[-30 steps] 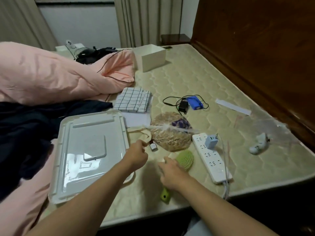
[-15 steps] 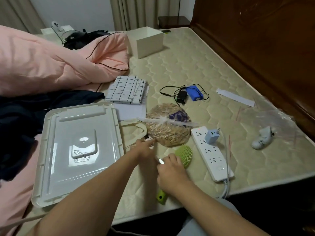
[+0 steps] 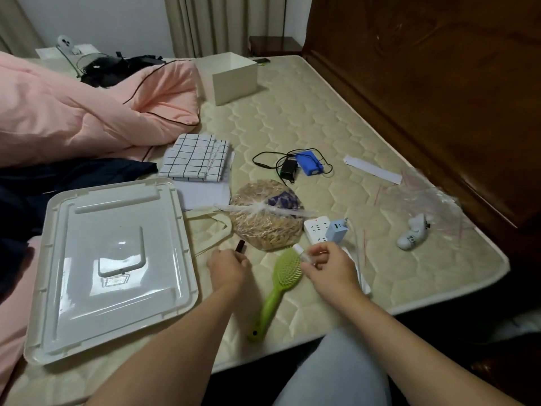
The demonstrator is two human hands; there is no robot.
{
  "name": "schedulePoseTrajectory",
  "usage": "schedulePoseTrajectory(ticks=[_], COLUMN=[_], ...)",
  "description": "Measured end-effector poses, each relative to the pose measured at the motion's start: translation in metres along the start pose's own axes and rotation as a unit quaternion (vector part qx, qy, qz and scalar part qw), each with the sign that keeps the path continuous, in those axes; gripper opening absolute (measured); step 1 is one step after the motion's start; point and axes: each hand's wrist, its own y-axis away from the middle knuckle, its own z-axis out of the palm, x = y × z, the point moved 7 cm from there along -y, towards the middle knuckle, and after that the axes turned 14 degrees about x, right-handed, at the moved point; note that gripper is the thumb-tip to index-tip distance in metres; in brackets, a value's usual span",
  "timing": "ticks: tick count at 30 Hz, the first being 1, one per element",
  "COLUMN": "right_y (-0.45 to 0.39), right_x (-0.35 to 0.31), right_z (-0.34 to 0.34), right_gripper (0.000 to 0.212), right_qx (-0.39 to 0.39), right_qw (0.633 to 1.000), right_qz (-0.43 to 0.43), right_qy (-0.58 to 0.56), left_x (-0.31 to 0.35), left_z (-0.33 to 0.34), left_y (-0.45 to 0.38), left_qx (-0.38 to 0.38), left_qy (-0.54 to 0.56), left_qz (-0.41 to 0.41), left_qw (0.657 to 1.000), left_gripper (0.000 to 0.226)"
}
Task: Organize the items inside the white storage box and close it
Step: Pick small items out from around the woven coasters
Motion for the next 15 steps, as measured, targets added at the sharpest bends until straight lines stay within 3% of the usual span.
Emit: schedulePoseTrajectory(ticks=[3,7,10,15], right_y=[0.002,0.014,0.022,0.033], right_x=[0.002,-0.005,-0.012,-0.022], right_z=[-0.006,-0.025,-0.055,-0.135], right_gripper=[0.035,0.037,0.029,0.019], right_qx=[-0.040,-0.049,-0.030,0.054], right_qw=[0.996,0.973,0.961,0.958], right_qz=[0.052,0.113,0.123,0.086], right_qy=[-0.056,-0.197,-0.247,-0.267], left_x=[0.001,0.027,0.072,0.159], left_z=[-0.015,-0.038,-0.052,-0.049], left_y=[0.006,0.010,0.026,0.090], left_qx=[0.006,-0.028,-0.064,-0.168], left_qy=[0.027,0.127,0.205,0.308], left_qz=[-0.009,0.002,0.040,0.113], left_qw=[1.000,0.991,0.976,0.930], left_gripper=[0.006,0.017,0.007,0.023])
